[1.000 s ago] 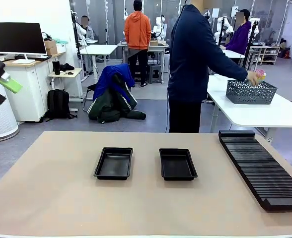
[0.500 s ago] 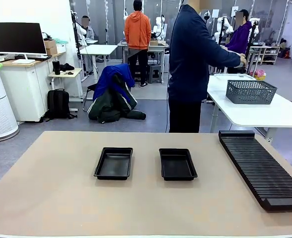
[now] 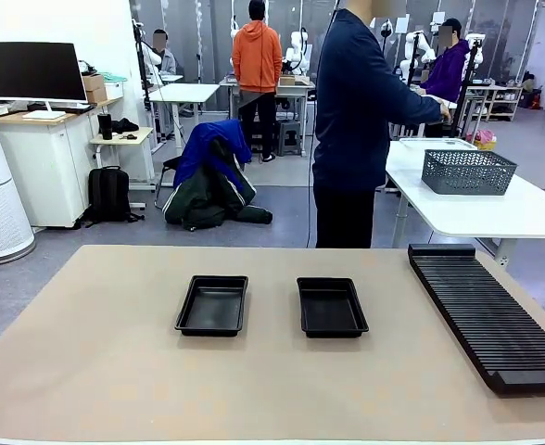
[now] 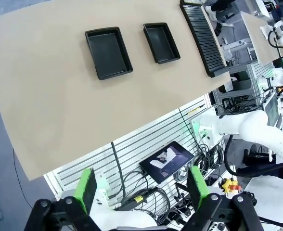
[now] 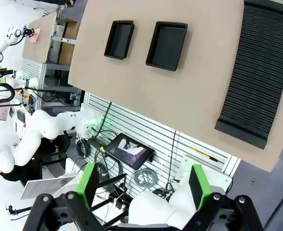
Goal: Inspect and transfer BCBs to ESD trays.
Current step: Pick up the Blank PCB from the PCB Rack and place it in the left ESD tray.
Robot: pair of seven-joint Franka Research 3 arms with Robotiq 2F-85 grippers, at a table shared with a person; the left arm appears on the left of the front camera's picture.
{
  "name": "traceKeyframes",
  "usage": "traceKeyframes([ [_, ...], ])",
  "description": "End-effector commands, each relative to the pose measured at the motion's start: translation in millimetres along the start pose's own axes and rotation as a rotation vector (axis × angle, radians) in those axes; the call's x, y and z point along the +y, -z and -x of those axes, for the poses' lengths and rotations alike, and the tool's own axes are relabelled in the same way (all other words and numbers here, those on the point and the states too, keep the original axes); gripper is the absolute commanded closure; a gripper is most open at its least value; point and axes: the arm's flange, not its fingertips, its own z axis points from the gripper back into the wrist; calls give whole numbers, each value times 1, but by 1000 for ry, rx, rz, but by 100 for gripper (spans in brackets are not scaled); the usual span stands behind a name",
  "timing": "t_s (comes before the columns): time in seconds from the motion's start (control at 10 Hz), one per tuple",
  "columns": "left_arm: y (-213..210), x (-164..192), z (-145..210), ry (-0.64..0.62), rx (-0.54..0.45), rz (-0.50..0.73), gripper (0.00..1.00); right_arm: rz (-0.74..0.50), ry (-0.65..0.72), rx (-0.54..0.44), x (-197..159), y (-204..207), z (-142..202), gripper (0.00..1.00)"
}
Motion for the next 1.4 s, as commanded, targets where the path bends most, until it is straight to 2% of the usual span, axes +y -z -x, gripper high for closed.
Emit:
traceKeyframes([
  [0.0, -1, 1, -2, 4, -12, 6, 0, 0, -11, -7, 5, -2, 4, 0],
  [0.3, -1, 1, 0, -1, -4, -5, 0, 3, -3, -6, 1, -3, 2, 0],
  [0.7, -19, -9, 12, -13, -85, -10, 0, -6, 97, -121, 0, -42, 20, 0],
  [0.9, -23, -10, 17, -13, -128, -5, 0, -44, 107, -193, -6, -56, 27, 0],
  [1.3, -22, -6, 24, -27, -179, 15, 0, -49, 84, -244, -4, -62, 30, 0],
])
